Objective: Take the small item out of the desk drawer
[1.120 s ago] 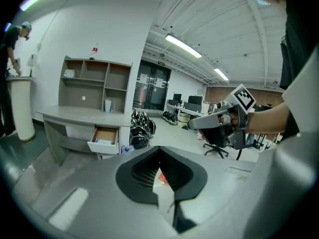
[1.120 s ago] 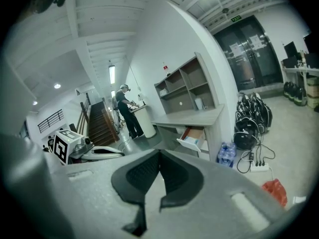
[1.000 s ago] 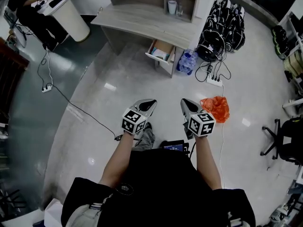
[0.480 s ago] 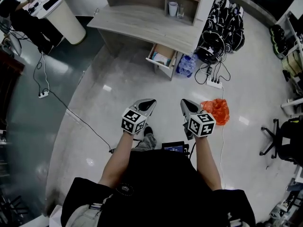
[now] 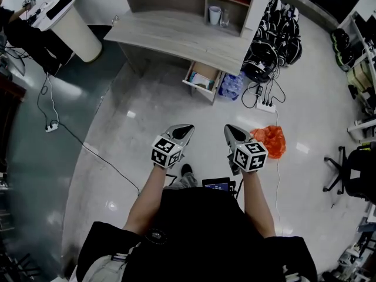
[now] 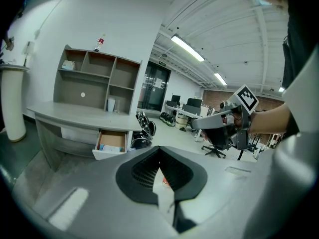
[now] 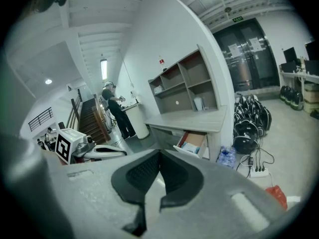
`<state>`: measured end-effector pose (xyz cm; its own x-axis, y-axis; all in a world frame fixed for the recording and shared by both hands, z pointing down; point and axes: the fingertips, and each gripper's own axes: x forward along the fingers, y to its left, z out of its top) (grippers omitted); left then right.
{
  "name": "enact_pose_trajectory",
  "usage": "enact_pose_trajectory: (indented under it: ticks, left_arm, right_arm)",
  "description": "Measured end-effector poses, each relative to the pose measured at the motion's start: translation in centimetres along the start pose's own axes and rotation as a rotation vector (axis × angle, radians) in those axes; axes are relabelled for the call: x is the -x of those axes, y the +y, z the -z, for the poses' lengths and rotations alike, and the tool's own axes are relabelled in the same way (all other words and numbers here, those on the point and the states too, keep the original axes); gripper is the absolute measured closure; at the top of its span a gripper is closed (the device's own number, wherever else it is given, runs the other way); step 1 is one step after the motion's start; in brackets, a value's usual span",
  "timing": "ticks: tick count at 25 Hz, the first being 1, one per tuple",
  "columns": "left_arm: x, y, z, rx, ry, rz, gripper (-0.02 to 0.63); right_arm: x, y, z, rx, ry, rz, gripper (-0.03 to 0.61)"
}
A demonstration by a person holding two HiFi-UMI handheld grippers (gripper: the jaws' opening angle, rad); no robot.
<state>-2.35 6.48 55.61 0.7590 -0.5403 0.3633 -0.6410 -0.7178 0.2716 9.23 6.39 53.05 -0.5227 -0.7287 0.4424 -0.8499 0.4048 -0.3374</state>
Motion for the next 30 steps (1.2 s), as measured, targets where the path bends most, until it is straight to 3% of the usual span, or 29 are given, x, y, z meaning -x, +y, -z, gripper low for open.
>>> enact_pose_trajectory:
  ticks: [15, 30]
  left_arm:
    - [0.4, 4.7, -1.2, 0.005, -0.013, 0.061, 0.614]
    - [-0.8, 5.5, 0.1, 0.028, 0.012, 0.084, 0.614]
  right_arm:
    - [-3.4, 1.4, -1.9, 0.000, -0.011, 0.077, 0.581]
    - [-4.3, 0.3, -1.2, -0.029, 0.001, 0.092, 0.581]
